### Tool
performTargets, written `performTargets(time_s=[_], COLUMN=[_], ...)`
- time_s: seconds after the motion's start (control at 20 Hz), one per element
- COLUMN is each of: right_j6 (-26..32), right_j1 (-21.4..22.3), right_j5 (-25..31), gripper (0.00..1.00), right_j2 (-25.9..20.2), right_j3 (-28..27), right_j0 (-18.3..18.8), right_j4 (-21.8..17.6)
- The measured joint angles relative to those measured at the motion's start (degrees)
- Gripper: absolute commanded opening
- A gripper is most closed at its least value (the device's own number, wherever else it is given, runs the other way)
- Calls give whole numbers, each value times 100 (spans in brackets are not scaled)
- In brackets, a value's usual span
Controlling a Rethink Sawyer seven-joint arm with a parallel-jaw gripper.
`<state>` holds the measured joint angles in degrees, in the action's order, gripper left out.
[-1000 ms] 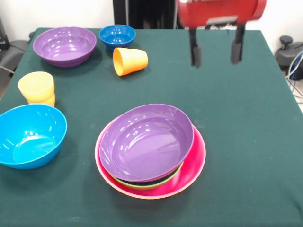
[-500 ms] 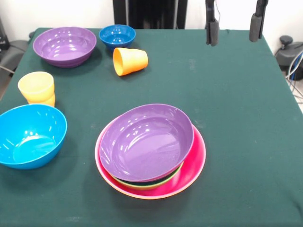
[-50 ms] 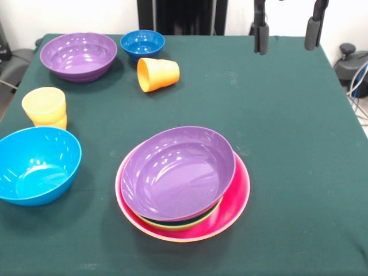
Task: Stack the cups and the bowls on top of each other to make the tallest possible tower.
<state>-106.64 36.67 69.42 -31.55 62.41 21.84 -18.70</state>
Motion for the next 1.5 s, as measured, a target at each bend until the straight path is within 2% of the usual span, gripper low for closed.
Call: performTargets(time_s=[0.35, 0.7, 1.5], right_j6=[0, 0, 0], right_j1=[-6, -87, -671], right_j5=[-286, -830, -1344], gripper=[100, 100, 100], right_j2=[3, 4, 5], right_j3=[159, 274, 296], right_j0=[-2, -3, 126], right_j4=[-7, -38, -25])
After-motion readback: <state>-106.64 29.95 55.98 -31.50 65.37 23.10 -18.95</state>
